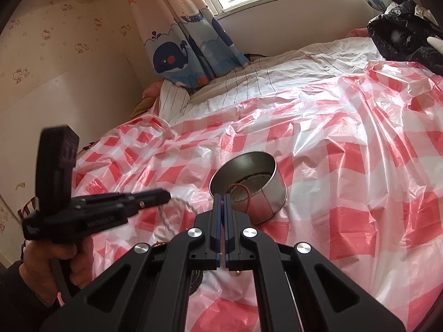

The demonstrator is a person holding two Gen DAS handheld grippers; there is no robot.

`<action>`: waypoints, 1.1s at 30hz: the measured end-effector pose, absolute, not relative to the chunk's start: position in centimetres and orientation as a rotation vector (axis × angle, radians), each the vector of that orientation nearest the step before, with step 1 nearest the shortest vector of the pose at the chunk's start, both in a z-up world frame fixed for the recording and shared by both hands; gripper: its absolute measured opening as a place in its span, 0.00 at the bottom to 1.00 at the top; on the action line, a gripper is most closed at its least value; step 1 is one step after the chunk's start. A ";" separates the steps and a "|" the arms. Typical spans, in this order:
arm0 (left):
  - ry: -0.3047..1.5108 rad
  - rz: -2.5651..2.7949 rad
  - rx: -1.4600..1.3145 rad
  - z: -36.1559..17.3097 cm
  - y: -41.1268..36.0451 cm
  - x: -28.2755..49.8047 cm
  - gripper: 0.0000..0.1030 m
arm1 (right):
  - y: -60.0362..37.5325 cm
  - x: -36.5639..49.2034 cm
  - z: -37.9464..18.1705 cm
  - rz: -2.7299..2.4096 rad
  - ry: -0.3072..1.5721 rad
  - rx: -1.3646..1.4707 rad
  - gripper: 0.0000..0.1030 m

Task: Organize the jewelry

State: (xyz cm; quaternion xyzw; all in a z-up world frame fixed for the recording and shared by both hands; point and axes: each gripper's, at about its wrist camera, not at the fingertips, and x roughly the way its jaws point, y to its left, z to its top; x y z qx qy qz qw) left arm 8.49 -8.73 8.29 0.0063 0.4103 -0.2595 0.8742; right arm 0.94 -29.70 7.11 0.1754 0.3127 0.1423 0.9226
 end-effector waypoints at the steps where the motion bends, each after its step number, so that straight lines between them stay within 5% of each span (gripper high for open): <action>1: 0.841 -0.550 -0.002 8.9 -9.0 8.7 0.06 | -29.7 1.0 7.3 0.293 0.637 0.363 0.02; 14: 0.787 -0.610 -0.125 10.1 -13.5 14.6 0.08 | -28.5 7.2 9.6 0.305 0.596 0.303 0.03; 19: 0.919 -0.569 -0.105 5.9 -13.2 16.5 0.42 | -28.7 9.7 6.4 0.289 0.724 0.298 0.03; 22: 0.936 -0.526 -0.165 4.7 -11.7 17.0 0.49 | -29.9 9.7 5.7 0.185 0.735 0.292 0.25; 29: 0.992 -0.603 -0.292 2.5 -11.5 17.5 0.54 | -31.8 10.9 2.9 0.142 0.819 0.404 0.27; 33: 0.989 -0.596 -0.277 2.6 -11.8 16.7 0.60 | -29.9 11.5 2.2 0.220 0.848 0.400 0.42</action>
